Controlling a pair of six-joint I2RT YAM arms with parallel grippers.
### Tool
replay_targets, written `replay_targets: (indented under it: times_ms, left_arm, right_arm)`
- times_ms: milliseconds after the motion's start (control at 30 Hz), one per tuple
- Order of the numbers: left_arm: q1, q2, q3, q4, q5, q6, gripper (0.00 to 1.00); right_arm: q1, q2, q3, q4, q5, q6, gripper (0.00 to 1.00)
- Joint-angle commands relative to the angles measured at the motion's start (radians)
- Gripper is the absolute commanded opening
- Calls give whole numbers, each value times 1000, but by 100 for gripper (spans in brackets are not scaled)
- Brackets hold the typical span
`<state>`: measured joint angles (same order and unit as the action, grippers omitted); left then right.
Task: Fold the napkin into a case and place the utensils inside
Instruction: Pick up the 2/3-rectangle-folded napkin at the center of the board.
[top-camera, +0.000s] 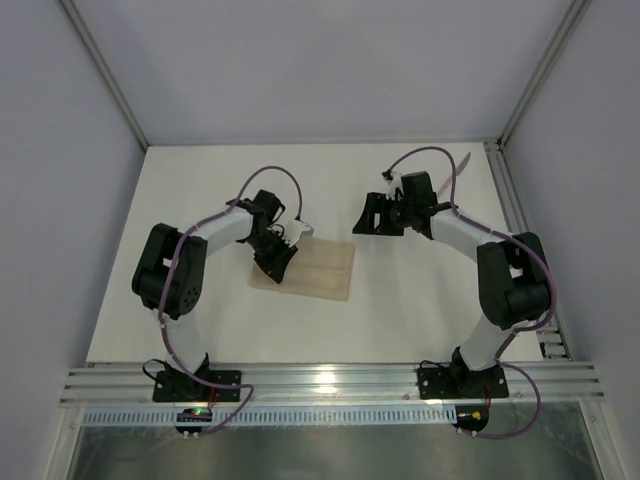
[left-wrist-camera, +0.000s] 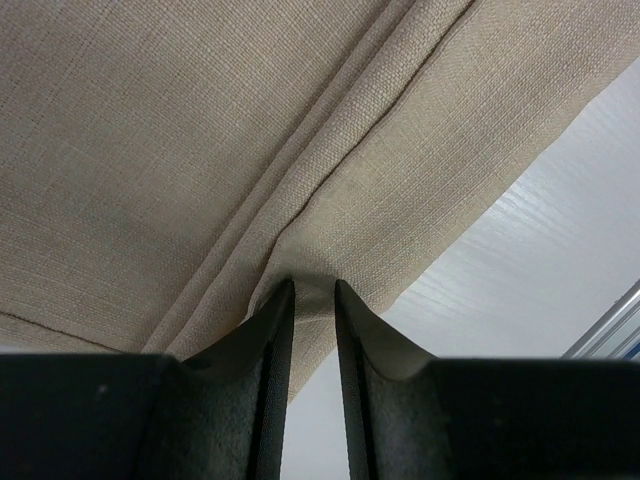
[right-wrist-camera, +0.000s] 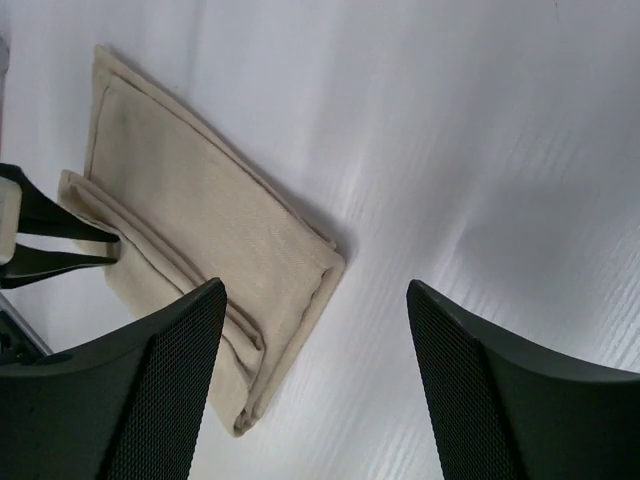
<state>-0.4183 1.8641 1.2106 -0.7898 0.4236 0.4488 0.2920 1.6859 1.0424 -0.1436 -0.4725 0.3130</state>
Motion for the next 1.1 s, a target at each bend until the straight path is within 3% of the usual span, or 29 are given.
replay_targets:
  times_ms: [0, 233, 433, 833, 967, 1067]
  left_arm:
    - [0, 26, -22, 80, -8, 14, 25]
    - [0, 20, -23, 80, -13, 24, 25]
    - [0, 12, -25, 81, -23, 30, 25]
    - [0, 17, -10, 80, -39, 39, 25]
    - [0, 21, -11, 78, -37, 41, 25]
    - [0, 24, -11, 75, -28, 41, 24]
  right_arm:
    - [-4, 92, 54, -83, -9, -31, 77]
    - [-4, 227, 108, -91, -101, -26, 76]
    - [-2, 294, 133, -137, -161, -48, 64]
    - [21, 362, 148, -125, -218, -49, 56]
    - [35, 370, 151, -110, -227, -51, 49]
    - [36, 356, 151, -102, -206, -63, 33]
